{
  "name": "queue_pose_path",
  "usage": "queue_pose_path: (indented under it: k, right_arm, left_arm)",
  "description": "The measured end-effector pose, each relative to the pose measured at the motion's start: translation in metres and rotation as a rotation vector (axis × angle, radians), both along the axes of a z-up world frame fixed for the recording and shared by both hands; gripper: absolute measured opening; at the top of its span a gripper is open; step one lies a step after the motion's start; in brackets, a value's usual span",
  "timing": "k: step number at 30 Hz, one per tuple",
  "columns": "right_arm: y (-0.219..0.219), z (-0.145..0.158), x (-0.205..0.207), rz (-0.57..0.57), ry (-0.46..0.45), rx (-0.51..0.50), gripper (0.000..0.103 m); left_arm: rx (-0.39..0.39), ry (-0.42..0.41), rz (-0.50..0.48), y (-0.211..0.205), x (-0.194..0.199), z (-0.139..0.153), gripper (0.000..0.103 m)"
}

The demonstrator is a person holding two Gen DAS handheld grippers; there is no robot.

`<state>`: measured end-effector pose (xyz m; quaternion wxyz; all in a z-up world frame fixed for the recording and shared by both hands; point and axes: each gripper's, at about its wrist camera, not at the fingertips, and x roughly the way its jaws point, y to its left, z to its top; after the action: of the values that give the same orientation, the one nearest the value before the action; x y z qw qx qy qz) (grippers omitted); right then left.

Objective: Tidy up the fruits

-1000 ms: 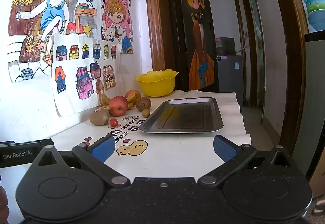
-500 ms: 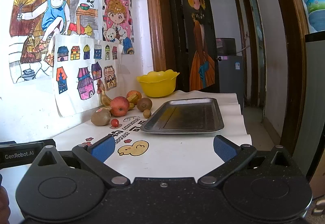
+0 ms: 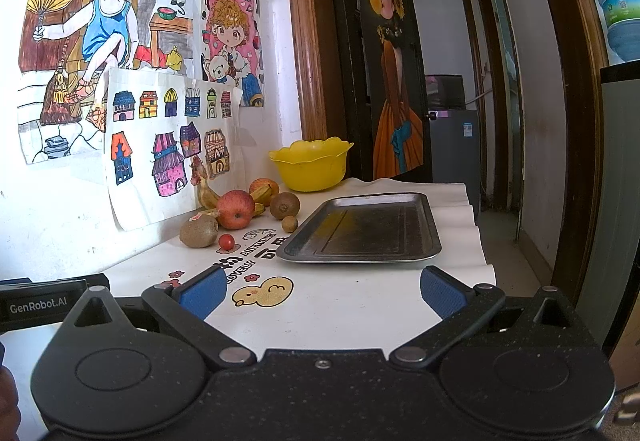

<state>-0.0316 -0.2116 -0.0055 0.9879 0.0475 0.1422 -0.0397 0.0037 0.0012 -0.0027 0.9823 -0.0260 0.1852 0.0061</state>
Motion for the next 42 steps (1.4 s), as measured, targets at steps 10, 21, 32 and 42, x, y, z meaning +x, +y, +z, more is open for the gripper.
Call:
queue_pose_path:
  k: [10,21,32,42]
  right_arm:
    - [0.000,0.000,0.000,0.000,-0.001,0.000,0.102]
    - [-0.001,0.001,-0.001,-0.001,0.000,0.001,0.102]
    - [0.002,0.013,-0.014,-0.011,-0.020,-0.006,0.102]
    - [-0.001,0.070,-0.031,0.120,-0.028,-0.006,0.102]
  left_arm:
    - [0.000,0.000,0.000,0.000,0.000,0.000,0.103]
    - [0.000,0.000,0.000,0.000,0.000,0.000,0.103]
    - [0.003,-0.007,-0.039,-0.001,-0.007,0.014,0.102]
    - [0.038,-0.094,-0.135,-0.004,-0.018,0.077,0.102]
